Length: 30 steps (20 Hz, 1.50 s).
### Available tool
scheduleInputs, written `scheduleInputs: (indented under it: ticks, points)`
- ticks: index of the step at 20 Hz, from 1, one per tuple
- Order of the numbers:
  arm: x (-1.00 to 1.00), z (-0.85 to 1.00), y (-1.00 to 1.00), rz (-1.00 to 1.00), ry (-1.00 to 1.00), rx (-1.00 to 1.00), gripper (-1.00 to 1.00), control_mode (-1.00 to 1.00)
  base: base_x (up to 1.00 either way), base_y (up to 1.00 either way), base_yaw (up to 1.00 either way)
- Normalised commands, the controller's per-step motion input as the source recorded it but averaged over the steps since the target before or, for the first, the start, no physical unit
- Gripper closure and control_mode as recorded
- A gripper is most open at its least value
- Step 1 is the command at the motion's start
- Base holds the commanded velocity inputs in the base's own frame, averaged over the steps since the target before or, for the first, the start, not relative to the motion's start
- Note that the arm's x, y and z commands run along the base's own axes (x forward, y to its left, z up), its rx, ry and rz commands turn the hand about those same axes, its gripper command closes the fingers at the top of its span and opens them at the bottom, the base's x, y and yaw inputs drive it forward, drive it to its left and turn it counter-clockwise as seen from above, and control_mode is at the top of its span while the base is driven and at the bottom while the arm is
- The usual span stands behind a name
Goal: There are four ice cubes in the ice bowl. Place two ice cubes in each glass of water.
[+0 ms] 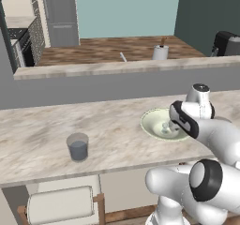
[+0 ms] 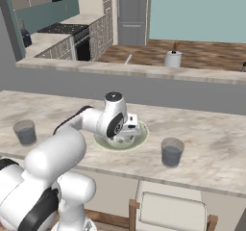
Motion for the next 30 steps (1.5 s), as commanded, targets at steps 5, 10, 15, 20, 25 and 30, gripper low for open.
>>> scheduleInputs:
  ticks: [5,10,15,20,25,30]
  points:
    - [0.01,-0.17,0.05,0.0,0.0,0.0,-1.0,-1.0,0.0,0.0,0.0]
    - [0.09,-0.16,0.03,0.0,0.0,0.0,-1.0,-1.0,0.0,0.0,0.0]
    - [0.16,-0.16,0.04,0.0,0.0,-0.01,-1.0,-1.0,0.0,0.0,0.0]
    - [0.23,-0.04,0.0,0.0,0.0,0.0,-1.0,-1.0,0.0,0.0,0.0]
    - [0.14,-0.01,-0.05,0.0,0.0,0.0,-1.0,-1.0,0.0,0.0,0.0]
    - [0.02,-0.12,-0.02,0.0,0.0,0.0,-1.0,-1.0,0.0,0.0,0.0]
